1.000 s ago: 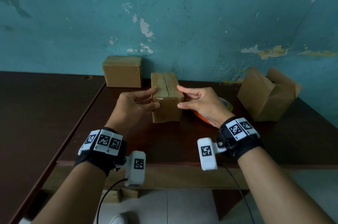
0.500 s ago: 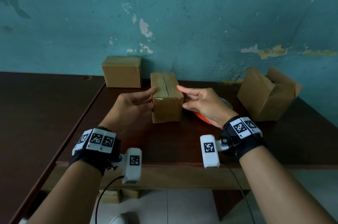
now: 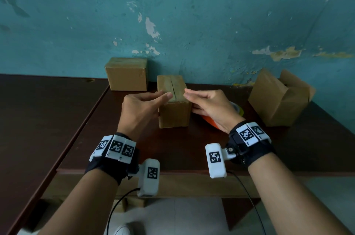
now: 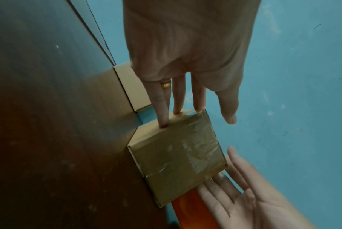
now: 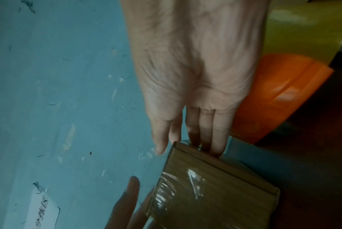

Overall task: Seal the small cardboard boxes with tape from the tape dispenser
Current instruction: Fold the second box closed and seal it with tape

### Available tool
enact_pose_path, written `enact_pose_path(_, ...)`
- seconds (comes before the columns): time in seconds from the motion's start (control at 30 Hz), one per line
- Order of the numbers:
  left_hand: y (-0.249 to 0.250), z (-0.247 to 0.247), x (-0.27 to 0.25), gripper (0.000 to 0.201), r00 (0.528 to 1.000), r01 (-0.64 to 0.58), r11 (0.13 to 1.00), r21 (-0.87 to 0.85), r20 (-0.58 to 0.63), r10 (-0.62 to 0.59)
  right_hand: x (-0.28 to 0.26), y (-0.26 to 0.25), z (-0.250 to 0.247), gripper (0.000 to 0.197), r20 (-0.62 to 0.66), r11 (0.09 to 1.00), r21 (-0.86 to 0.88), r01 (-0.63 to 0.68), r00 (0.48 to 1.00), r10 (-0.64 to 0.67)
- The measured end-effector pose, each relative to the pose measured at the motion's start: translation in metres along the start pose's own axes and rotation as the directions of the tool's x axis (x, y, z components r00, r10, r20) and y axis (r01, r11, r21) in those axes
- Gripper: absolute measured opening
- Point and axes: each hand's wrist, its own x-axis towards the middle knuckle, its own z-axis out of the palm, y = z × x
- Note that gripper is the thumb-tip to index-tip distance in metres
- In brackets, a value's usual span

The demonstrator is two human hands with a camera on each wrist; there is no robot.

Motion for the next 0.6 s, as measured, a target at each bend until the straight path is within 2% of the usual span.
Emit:
enact_pose_path(0.1,-0.003,0.000,0.003,0.056,1.000,-0.005,0.998,0.070,-0.010,0.005,0.000,0.000,0.000,0.041,-0.002,1.000,0.010,0.007,1.000,-0.007)
enact_pose_path(0.23,-0.006,-0.003,0.006,0.053,1.000,-0.008,0.995,0.099,-0.001,0.008,-0.002,0.001,-0.002,0.047,0.033,0.999,0.046,-0.004,0.999,0.002)
enact_pose_path(0.37,-0.010,-0.005,0.007,0.064,1.000,-0.026,0.991,0.130,-0.003,0.027,-0.003,0.002,-0.003,0.051,0.056,0.999,0.052,0.007,0.998,-0.010)
enact_pose_path(0.6,-0.011,-0.007,0.009,0.062,1.000,-0.027,0.992,0.122,0.018,0.025,0.002,0.010,-0.007,0.066,0.080,0.999,0.021,0.027,0.996,-0.028)
